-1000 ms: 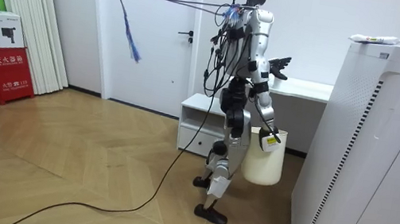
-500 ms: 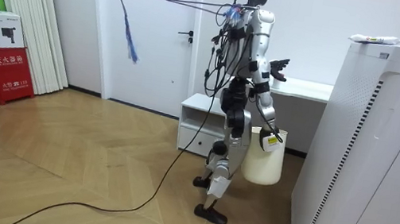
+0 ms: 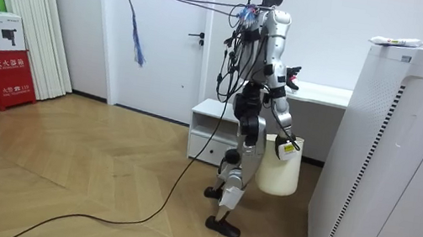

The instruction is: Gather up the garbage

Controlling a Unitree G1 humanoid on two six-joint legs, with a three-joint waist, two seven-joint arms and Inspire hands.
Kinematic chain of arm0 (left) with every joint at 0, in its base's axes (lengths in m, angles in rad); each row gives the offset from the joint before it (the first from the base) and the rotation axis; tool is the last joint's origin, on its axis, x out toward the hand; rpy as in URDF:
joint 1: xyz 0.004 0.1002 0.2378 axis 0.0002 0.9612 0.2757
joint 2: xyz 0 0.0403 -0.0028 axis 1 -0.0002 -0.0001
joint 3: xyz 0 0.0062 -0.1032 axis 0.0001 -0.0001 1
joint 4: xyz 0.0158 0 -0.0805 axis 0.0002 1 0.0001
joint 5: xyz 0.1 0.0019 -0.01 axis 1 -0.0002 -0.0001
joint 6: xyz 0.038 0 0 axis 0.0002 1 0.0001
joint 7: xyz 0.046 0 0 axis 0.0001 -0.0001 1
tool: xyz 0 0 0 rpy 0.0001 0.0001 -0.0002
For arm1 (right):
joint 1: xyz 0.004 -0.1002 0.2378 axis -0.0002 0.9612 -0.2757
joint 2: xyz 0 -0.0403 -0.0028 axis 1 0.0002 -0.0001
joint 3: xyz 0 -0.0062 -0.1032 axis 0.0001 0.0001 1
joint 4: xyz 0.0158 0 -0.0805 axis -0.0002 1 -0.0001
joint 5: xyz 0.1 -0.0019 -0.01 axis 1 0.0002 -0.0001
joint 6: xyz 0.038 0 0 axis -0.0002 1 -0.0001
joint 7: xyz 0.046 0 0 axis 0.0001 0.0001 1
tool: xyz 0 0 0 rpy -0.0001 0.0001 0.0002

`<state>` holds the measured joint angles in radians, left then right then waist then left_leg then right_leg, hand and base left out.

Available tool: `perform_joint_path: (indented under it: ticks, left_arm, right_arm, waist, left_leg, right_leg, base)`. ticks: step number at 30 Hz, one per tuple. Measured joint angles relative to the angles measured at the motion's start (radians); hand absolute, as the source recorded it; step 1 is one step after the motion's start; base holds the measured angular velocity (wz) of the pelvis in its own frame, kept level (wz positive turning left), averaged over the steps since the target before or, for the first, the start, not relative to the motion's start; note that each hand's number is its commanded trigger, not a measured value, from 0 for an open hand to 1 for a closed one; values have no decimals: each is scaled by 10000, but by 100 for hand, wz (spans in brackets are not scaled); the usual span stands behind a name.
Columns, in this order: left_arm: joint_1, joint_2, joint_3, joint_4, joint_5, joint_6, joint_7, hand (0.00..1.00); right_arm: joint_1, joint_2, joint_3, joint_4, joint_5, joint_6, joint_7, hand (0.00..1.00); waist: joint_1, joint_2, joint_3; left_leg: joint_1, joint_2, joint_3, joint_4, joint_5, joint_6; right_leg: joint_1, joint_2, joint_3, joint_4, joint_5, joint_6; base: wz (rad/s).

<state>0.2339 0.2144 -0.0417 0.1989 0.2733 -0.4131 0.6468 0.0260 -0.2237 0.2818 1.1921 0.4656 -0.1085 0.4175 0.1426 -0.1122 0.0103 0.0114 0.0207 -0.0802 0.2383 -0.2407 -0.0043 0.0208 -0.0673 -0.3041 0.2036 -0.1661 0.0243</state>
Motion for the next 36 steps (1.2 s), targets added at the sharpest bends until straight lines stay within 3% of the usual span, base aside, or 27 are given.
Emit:
perform_joint_path:
  ticks: [8,20,22,23,28,32,36]
  left_arm:
    - [1,-9,3,202,-96,1,-4,0]
    - [-10,0,-15,759,-93,61,184,0]
    - [-16,10,-12,829,-72,65,184,56]
    - [-66,26,-7,987,-69,65,188,98]
    - [-125,27,-41,1383,-80,66,183,100]
    - [-389,63,-75,1835,48,57,357,100]
    - [-783,575,93,2399,66,218,390,100]
  right_arm:
    - [191,11,-1,-205,1,1,0,100]
    - [477,49,20,-746,15,14,6,100]
    - [473,48,15,-747,8,14,17,100]
    - [462,47,9,-746,3,15,20,100]
    - [446,47,1,-745,0,160,31,100]
    - [435,27,0,-734,-34,414,152,100]
    - [427,27,5,-735,-40,462,317,100]
  waist:
    - [-1,-73,-32]
    - [-30,-79,-12]
    - [-29,-65,-3]
    - [-29,-43,13]
    - [-35,64,68]
    - [-29,151,-9]
    - [-34,201,-47]
  left_leg:
    - [3,4,16,3,0,0]
    - [-3,7,88,-26,-1,0]
    - [-16,6,85,-23,-1,0]
    - [-19,7,85,-19,0,0]
    - [-57,7,70,-24,-1,-1]
    - [-39,7,85,-64,-1,-1]
    - [4,-8,96,-63,0,0]
  right_leg:
    - [0,1,1,7,0,0]
    - [12,4,1,-9,1,0]
    - [14,3,-1,-11,1,0]
    - [14,4,-1,-11,1,0]
    - [-2,9,-3,0,1,-1]
    - [5,9,14,9,1,-2]
    - [38,-5,24,10,1,-1]
  base:
    - [0]
    - [0]
    - [0]
    - [0]
    - [0]
    - [0]
    - [0]
